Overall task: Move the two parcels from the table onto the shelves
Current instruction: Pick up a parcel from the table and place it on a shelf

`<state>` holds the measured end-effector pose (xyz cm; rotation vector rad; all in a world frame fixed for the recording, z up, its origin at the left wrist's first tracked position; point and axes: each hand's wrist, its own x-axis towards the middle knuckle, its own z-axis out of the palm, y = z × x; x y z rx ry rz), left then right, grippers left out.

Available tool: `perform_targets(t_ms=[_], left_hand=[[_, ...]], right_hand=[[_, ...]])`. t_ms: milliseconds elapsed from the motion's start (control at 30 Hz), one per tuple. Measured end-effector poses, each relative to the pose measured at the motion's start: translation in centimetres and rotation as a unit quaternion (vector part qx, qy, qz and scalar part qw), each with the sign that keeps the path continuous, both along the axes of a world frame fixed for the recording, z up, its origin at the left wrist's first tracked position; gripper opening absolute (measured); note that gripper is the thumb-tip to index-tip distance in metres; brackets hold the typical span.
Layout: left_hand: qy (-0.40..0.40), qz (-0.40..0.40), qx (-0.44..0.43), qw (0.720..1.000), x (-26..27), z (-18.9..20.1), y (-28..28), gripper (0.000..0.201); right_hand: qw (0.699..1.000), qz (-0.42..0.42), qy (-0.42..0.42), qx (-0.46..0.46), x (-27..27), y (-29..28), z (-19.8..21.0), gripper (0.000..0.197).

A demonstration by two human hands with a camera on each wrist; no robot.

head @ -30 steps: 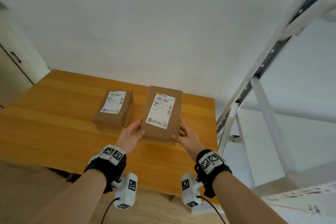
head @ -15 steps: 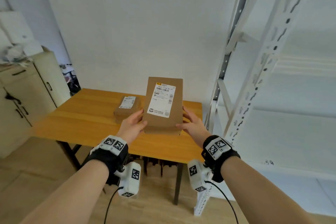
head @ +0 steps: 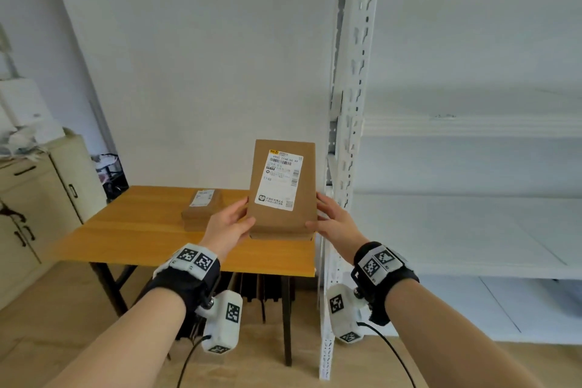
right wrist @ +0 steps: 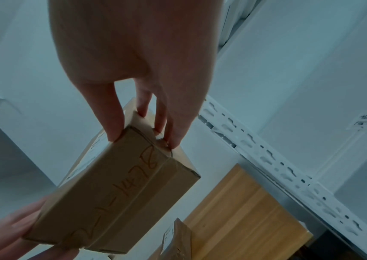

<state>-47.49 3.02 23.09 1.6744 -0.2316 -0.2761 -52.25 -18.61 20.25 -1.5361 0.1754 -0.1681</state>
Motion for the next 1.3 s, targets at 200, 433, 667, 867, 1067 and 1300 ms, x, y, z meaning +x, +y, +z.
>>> perform_targets(t_ms=[200,433,667,867,1067,1300], left_hand=[[-0.022,0.005,0.013,1.0,-6.1,1.8,-4.2,0.063],[-0.02,0.011,-0.002,1.0,-12.9,2.9,-12.1,0.062],[-0.047,-0.033,-0.016,0.998,-16.0,5.3,-19.1,0.062],[-0.071,-0.052,-0.033,0.996,-16.0,8.2,-23.2,0.059],[-0.114,-0.069,-0.047,0.99,-14.1,12.5,-25.8,0.055],[-0.139,-0.099,-0.065,0.983,-9.9,16.6,-28.6,0.053]], right_hand=[[1.0,0.002,-0.023,-0.006,-5.4,-4.6,1.9,0.074],[0.999,0.012,-0.027,-0.02,-12.1,-12.4,3.8,0.075],[0.998,0.006,-0.061,-0.013,-17.1,-19.4,6.7,0.068],[0.995,-0.033,-0.092,-0.007,-18.3,-23.2,10.0,0.062],[0.99,-0.037,-0.133,-0.023,-17.7,-25.4,14.0,0.061],[0.985,-0.065,-0.15,-0.051,-15.1,-27.8,18.5,0.054]])
